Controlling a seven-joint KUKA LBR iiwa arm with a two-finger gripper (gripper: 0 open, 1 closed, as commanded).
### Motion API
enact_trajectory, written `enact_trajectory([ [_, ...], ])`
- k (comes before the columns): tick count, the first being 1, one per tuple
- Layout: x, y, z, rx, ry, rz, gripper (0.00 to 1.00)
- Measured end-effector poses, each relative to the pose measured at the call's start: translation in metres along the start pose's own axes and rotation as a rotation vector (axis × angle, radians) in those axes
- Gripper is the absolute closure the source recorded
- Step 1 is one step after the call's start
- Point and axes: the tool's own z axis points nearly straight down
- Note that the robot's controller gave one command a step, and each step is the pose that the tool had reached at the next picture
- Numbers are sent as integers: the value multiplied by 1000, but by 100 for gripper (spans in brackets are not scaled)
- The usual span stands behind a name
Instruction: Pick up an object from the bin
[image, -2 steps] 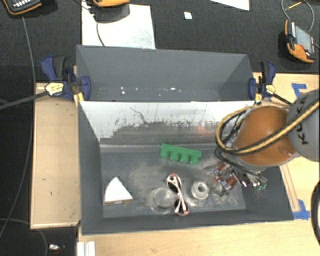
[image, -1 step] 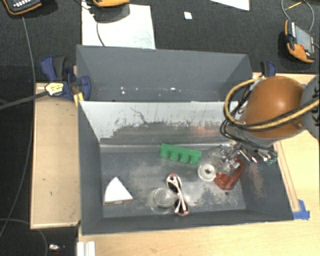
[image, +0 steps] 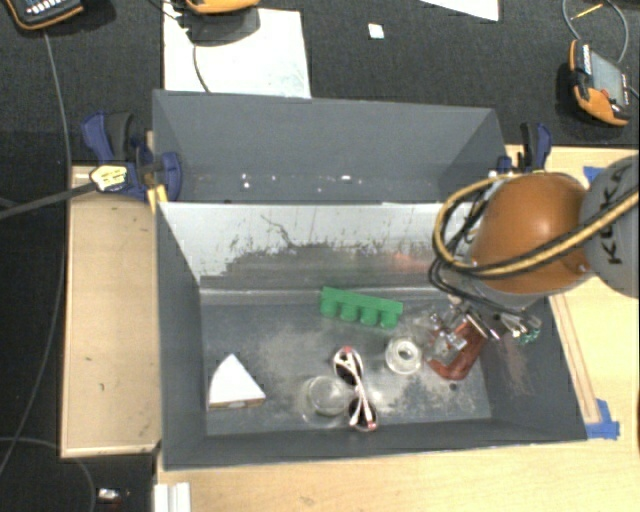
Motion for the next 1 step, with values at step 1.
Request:
enact_trajectory([
  [1, 12, -15, -4, 6, -9, 60, 100],
])
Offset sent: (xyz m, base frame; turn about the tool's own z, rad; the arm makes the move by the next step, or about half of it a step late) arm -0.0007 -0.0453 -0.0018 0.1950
